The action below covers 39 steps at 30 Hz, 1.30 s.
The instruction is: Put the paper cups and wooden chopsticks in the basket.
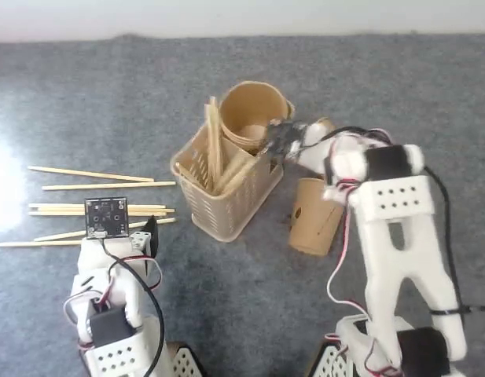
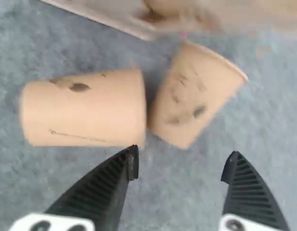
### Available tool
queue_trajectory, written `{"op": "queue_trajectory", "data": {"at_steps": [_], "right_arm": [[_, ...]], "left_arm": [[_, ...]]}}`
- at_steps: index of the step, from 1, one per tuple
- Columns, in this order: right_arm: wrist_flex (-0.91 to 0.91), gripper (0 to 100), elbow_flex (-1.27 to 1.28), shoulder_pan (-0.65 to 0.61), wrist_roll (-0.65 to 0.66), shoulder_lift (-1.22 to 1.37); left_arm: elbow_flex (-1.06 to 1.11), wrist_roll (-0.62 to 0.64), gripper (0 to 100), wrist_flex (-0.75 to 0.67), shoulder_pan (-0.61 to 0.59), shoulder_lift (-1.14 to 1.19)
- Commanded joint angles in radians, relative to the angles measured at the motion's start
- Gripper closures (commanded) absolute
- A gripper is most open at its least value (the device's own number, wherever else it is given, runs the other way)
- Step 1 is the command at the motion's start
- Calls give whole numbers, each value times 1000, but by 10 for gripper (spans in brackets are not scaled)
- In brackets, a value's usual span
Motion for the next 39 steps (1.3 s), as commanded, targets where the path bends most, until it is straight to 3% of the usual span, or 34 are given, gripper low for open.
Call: {"op": "queue_trajectory", "data": {"at_steps": [1,7,14,24,29,39], "right_arm": [[-124,707,-48,140,-83,-33],[-240,707,-49,262,-87,91],[-334,707,-54,237,-98,278],[-478,707,-49,128,-281,355],[-562,707,-48,128,-374,384],[-628,707,-54,200,-371,572]], "left_arm": [[-7,-9,764,-20,9,-18],[-5,-9,764,-20,9,-18],[-5,-9,764,-20,12,-18],[-4,-9,764,-23,14,-18],[-4,-11,764,-25,14,-18],[-4,-11,764,-25,14,-18]]}}
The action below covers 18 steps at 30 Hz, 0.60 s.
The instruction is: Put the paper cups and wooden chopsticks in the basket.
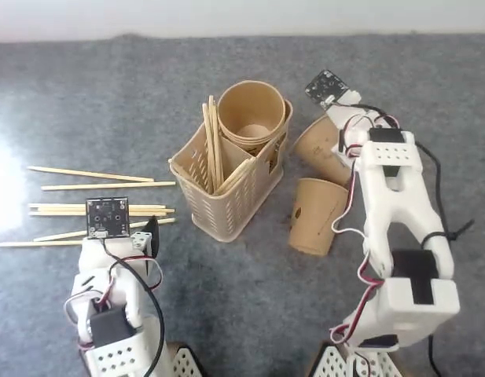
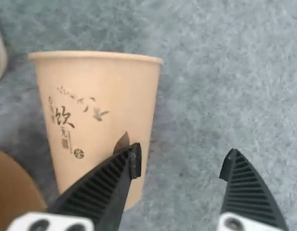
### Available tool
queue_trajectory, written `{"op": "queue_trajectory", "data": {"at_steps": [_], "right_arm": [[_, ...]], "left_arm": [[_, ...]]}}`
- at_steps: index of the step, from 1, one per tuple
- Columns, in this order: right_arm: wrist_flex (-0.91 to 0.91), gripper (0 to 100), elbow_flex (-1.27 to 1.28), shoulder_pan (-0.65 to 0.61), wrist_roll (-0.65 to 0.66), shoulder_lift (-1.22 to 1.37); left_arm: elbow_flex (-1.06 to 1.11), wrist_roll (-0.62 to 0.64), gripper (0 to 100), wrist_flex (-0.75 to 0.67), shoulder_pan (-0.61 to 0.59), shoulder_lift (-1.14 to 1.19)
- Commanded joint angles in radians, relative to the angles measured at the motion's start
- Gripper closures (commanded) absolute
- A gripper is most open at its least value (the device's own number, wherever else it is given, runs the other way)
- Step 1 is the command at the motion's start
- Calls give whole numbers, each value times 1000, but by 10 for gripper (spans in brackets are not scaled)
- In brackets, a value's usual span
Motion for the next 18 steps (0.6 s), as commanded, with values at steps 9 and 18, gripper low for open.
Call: {"op": "queue_trajectory", "data": {"at_steps": [9,18], "right_arm": [[108,707,77,206,170,19],[166,707,109,354,204,-274]], "left_arm": [[-4,-11,764,-25,8,-18],[-4,-11,764,-25,8,-18]]}}
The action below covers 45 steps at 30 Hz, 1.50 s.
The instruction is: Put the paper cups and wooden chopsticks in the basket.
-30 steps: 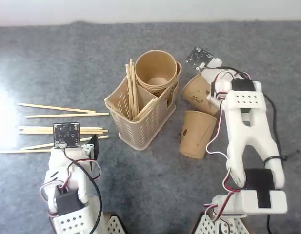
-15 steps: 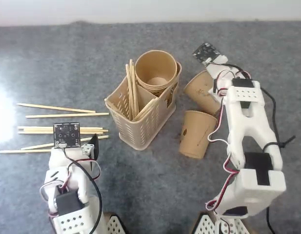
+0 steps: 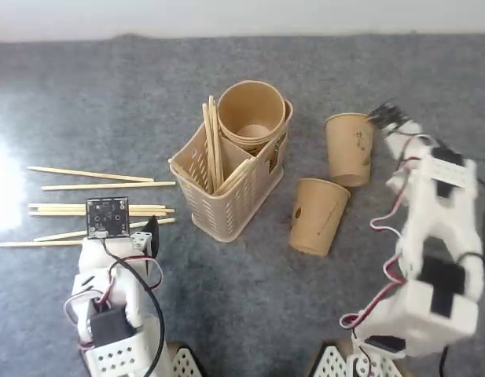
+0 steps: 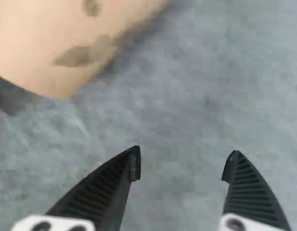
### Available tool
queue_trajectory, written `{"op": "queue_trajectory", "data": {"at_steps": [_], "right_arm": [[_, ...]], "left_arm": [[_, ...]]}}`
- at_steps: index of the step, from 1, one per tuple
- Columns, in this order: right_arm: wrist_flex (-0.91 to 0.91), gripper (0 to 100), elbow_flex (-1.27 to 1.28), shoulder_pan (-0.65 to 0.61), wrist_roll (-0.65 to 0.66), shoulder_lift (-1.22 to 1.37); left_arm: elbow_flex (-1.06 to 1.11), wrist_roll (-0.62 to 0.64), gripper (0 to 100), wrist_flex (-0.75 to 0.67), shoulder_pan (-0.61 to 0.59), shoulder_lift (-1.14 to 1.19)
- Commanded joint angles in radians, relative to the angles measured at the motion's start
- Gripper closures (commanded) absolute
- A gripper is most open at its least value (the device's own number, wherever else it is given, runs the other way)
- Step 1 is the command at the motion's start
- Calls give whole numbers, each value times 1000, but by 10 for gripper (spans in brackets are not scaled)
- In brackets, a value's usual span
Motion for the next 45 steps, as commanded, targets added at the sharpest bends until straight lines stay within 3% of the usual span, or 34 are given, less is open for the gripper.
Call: {"op": "queue_trajectory", "data": {"at_steps": [1,7,10,13,21,28,37,45], "right_arm": [[53,707,-11,18,15,-240],[-44,707,-12,-147,8,-386],[-147,707,-21,-223,8,-346],[-101,707,-144,-278,12,-223],[260,707,-750,-292,100,260],[275,707,-1135,-263,71,490],[213,707,-1427,-274,31,828],[437,707,-1600,-259,144,986]], "left_arm": [[-4,-11,764,-25,8,-18],[-4,-11,764,-25,8,-18],[-4,-11,764,-25,8,-18],[-4,-11,764,-25,8,-18],[-4,-11,764,-26,8,-18],[-4,-11,764,-26,8,-18],[-4,-11,764,-26,8,-18],[8,-48,765,-26,55,-18]]}}
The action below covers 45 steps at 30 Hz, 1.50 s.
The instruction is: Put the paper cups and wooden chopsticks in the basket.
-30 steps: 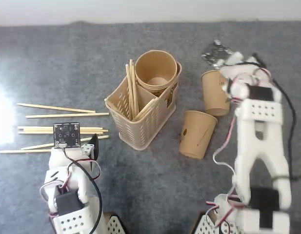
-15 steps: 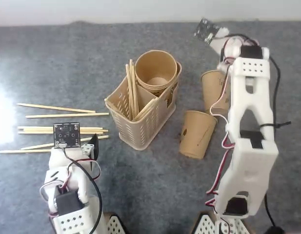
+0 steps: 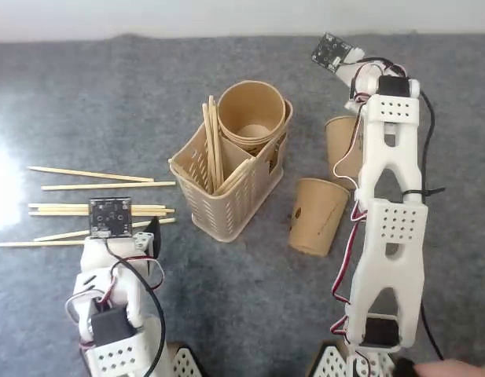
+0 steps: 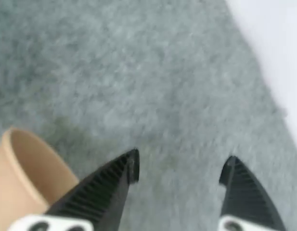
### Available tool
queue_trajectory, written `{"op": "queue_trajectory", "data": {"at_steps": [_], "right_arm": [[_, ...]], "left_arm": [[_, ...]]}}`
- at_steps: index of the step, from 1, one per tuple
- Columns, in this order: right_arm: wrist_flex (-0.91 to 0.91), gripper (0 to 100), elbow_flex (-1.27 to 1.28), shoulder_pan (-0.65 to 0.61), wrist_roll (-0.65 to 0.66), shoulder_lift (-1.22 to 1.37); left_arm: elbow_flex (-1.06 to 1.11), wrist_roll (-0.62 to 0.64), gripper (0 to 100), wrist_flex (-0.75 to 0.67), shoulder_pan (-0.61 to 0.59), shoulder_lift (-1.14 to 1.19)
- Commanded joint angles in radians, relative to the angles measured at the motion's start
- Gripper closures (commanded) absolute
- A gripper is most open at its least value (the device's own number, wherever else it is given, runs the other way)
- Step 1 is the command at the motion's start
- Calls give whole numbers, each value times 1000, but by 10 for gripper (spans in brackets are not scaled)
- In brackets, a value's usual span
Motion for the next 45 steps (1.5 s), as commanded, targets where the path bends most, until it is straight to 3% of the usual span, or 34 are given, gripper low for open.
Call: {"op": "queue_trajectory", "data": {"at_steps": [1,9,17,24,37,45], "right_arm": [[163,707,-140,19,74,22],[590,707,-302,127,290,33],[604,707,-311,335,305,-19],[610,707,-230,386,259,-147],[601,707,84,93,219,-354],[585,707,95,15,201,-351]], "left_arm": [[-2,-41,765,-26,34,-18],[-2,-38,765,-26,32,-18],[-2,-38,765,-26,34,-18],[-2,-40,765,-26,38,-18],[-1,-40,765,-26,35,-18],[1,-41,765,-26,40,-18]]}}
